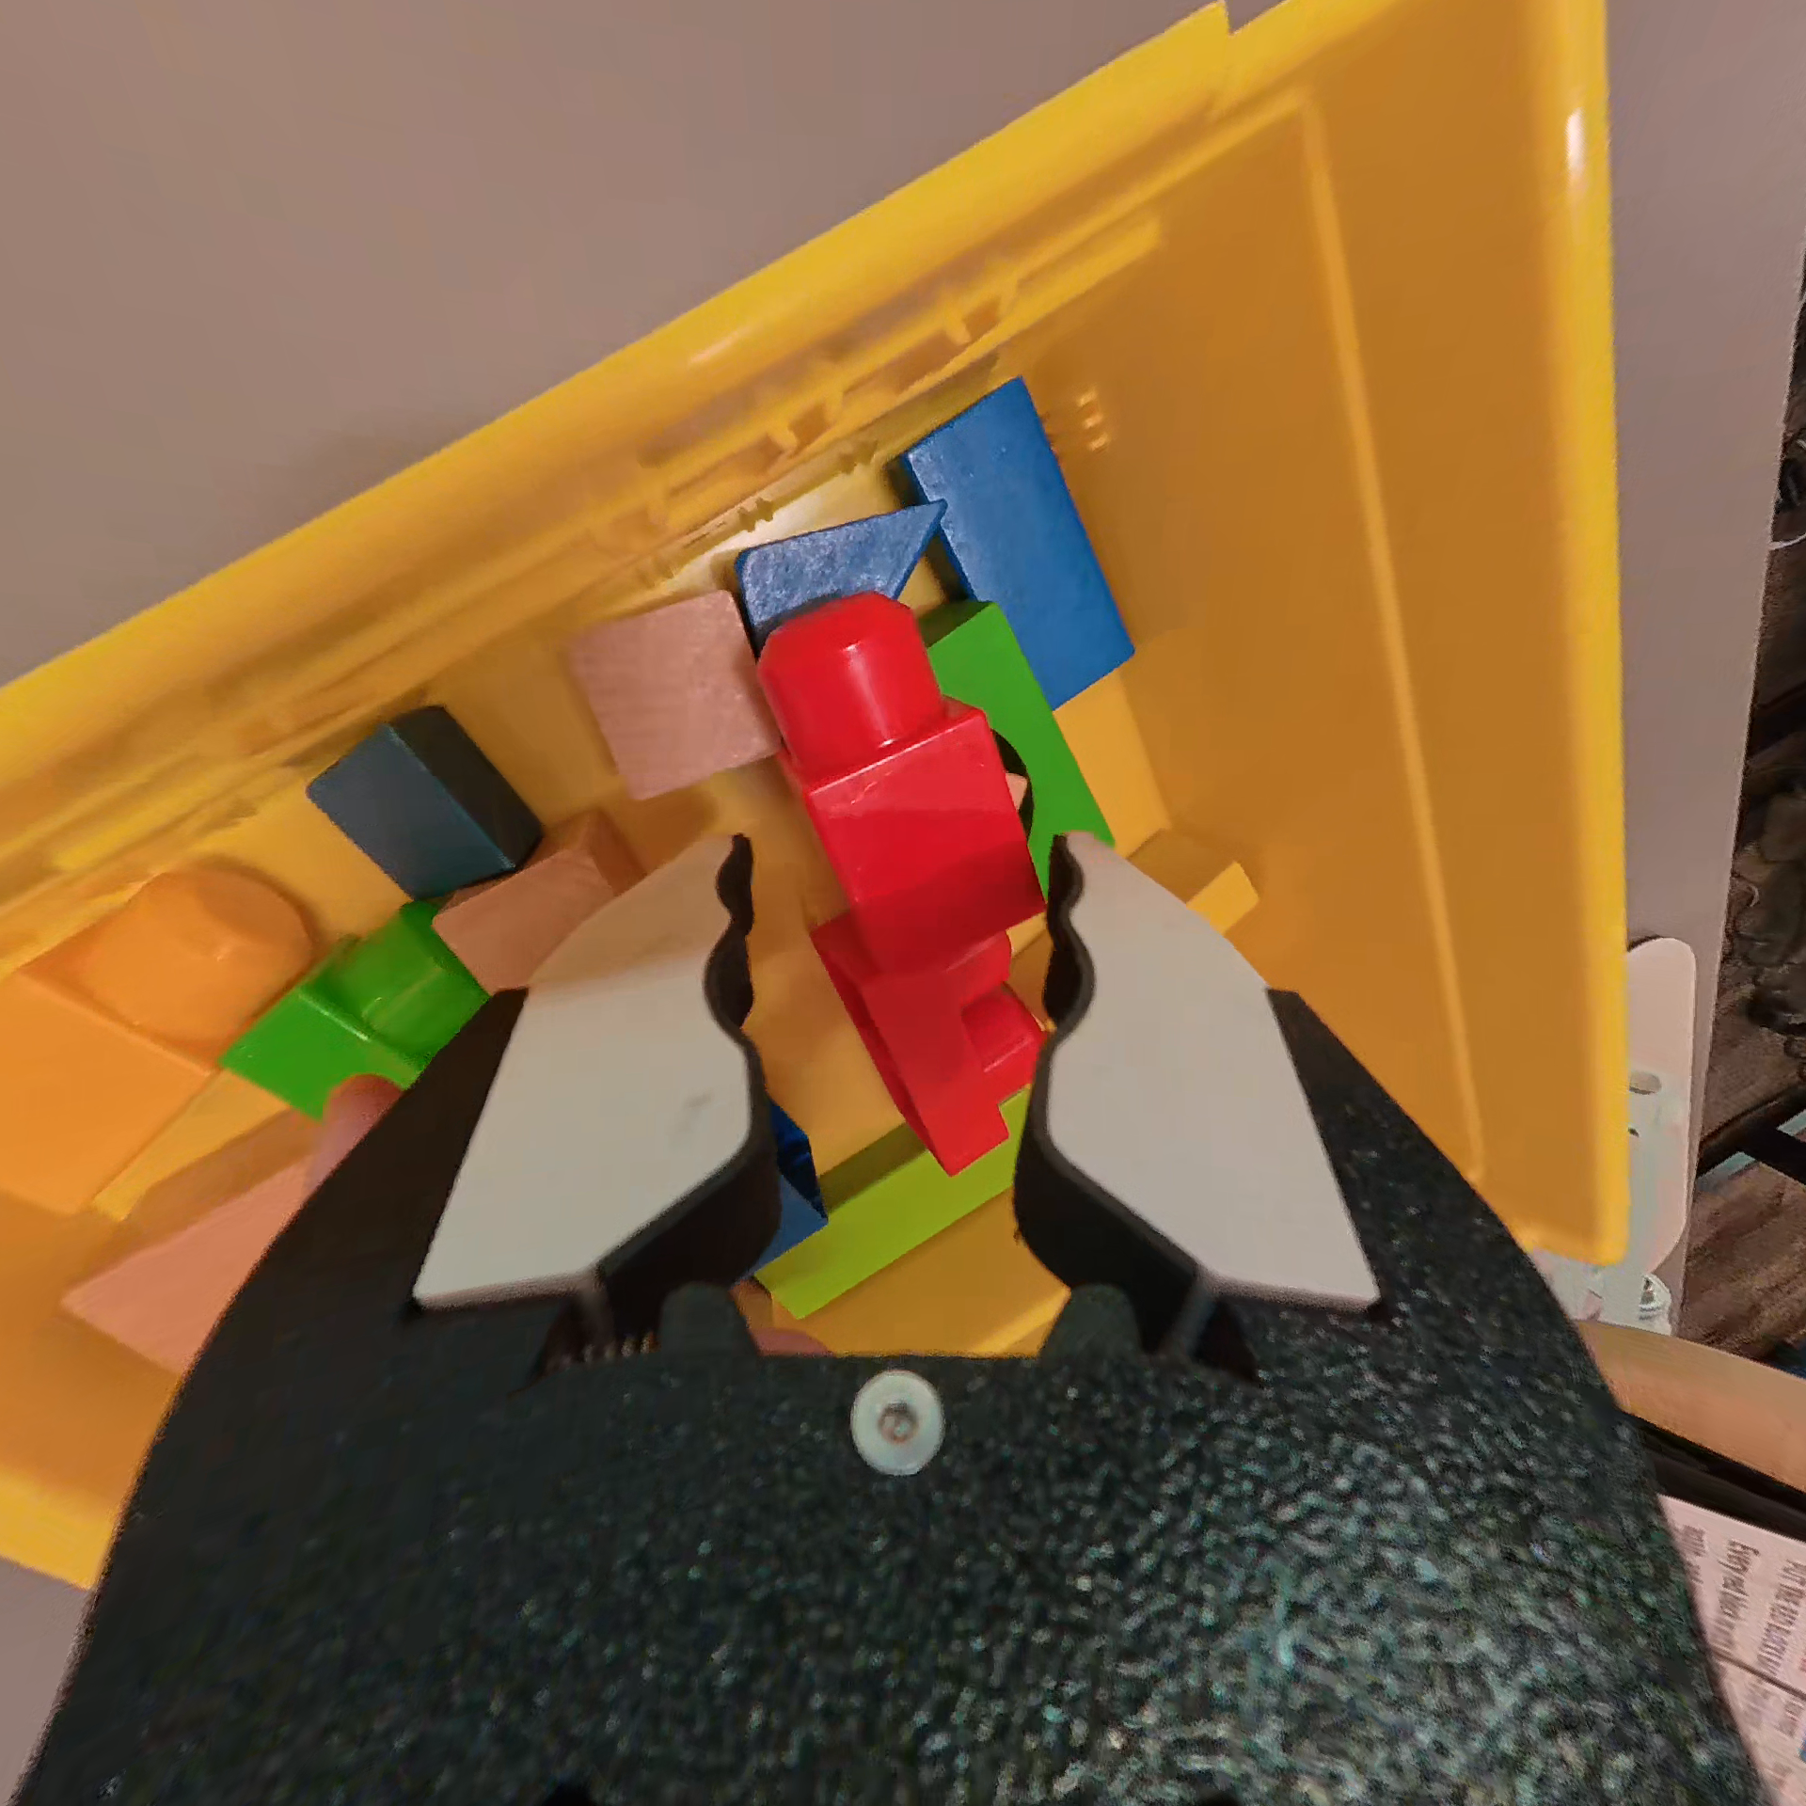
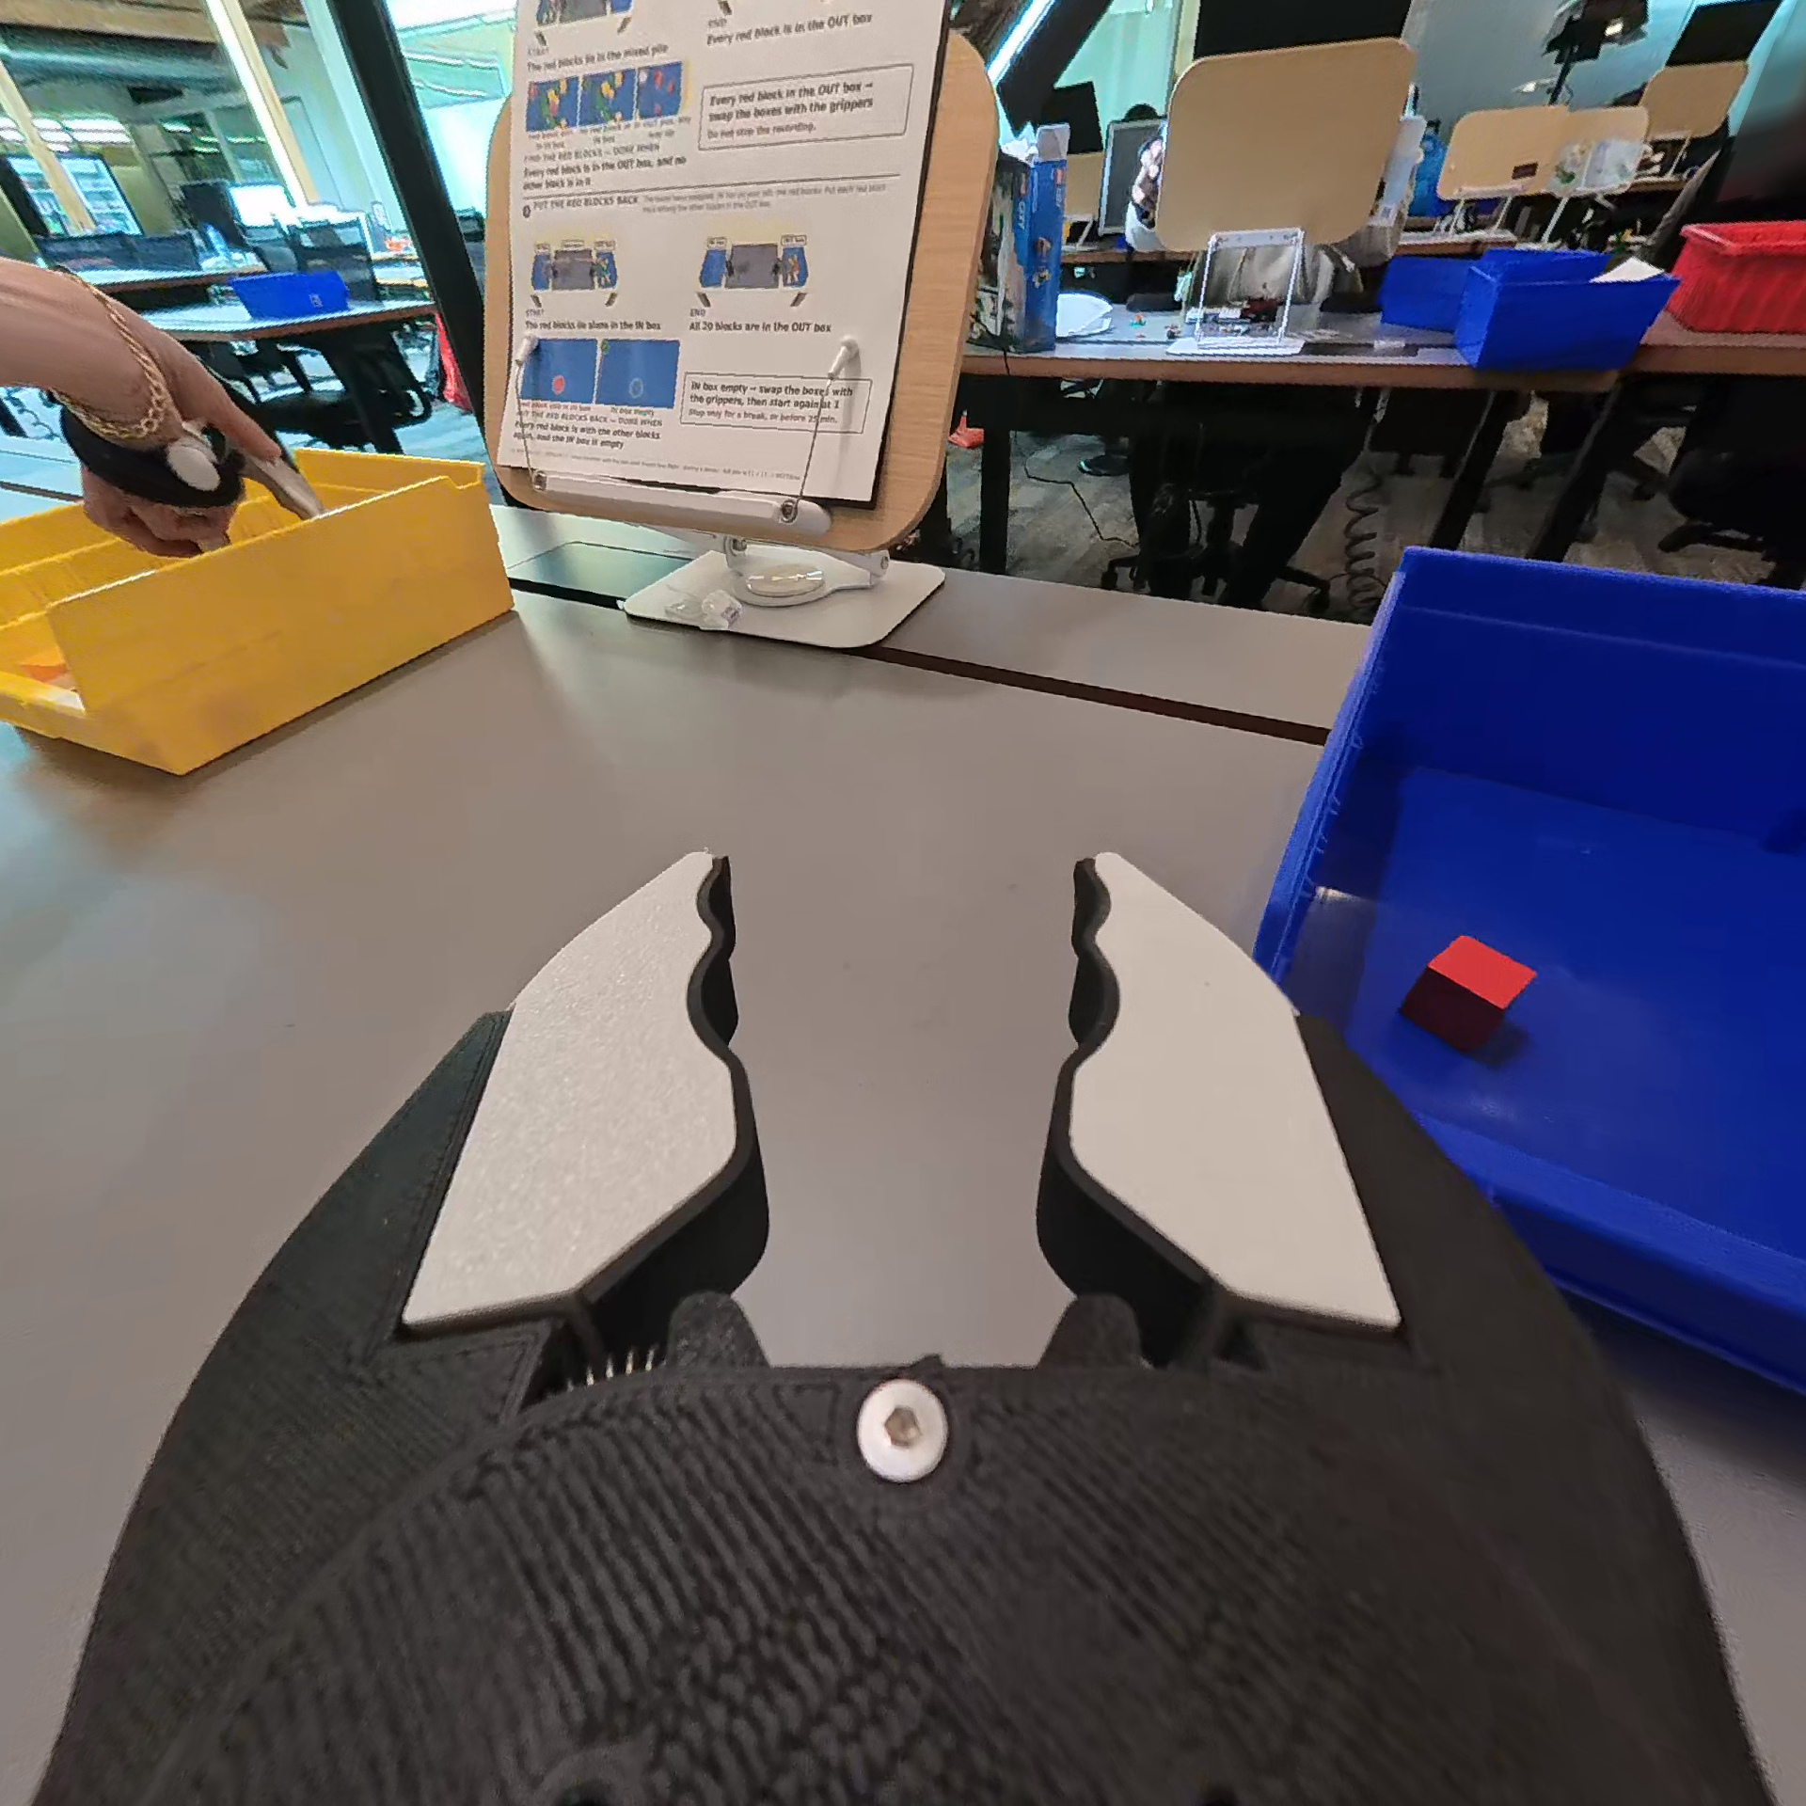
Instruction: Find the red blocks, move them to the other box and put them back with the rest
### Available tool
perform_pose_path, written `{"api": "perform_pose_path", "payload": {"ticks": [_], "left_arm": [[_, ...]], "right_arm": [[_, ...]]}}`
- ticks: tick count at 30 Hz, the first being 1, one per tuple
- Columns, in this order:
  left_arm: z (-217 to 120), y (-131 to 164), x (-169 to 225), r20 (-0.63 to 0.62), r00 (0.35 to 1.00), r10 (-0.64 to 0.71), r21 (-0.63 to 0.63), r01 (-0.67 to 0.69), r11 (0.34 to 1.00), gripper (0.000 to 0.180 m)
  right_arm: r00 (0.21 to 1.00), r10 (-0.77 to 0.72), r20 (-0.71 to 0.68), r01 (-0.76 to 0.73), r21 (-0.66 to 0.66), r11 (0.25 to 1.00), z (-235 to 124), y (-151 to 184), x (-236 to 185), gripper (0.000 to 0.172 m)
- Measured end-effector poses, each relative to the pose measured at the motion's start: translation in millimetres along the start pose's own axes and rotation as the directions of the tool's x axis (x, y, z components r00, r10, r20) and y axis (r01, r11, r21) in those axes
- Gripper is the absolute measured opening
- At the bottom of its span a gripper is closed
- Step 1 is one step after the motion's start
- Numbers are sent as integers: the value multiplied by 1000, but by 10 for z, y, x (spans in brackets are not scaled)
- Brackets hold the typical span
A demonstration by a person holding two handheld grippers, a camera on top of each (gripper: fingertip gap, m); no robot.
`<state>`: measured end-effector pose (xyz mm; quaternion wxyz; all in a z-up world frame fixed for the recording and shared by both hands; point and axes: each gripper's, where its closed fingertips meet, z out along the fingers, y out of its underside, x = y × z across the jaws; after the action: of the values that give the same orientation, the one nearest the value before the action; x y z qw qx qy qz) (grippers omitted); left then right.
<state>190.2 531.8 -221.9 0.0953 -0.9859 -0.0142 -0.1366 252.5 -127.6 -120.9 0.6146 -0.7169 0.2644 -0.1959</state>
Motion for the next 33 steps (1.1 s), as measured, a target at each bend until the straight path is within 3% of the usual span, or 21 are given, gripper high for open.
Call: {"api": "perform_pose_path", "payload": {"ticks": [2,7,9,11,13,15,19,23,28,30,33], "left_arm": [[-5,5,22,-18,1000,7,-8,-7,1000,42],[-139,8,135,-107,985,138,-29,-141,990,41],[-268,-32,227,-162,955,250,5,-252,968,41],[-497,-23,439,-289,883,371,68,-367,928,41],[-836,114,689,-439,726,529,179,-506,844,41],[-1210,379,847,-548,519,656,316,-597,737,41],[-1769,1165,846,-646,117,754,510,-668,541,40],[-2100,2078,700,-689,-243,682,636,-654,410,40],[-2302,3221,423,-636,-611,471,767,-569,298,40],[-2333,3613,297,-576,-724,380,817,-514,261,40],[-2286,4067,151,-507,-818,272,860,-460,219,40]], "right_arm": [[1000,-1,-2,1,-6,1000,3,15,11,67],[1000,4,-2,-4,-15,1000,18,41,9,67],[1000,4,8,-4,-13,1000,29,38,-20,67],[1000,10,29,-9,-10,1000,55,39,-70,66],[998,25,65,-24,-9,1000,89,46,-149,66],[994,42,105,-41,-5,999,120,41,-239,66],[977,69,200,-77,36,996,165,-39,-465,66],[935,118,334,-152,79,985,208,-136,-762,65],[842,158,515,-259,129,957,264,-337,-1141,61],[790,190,583,-306,107,946,335,-402,-1252,60],[702,217,678,-340,51,939,448,-481,-1427,61]]}}
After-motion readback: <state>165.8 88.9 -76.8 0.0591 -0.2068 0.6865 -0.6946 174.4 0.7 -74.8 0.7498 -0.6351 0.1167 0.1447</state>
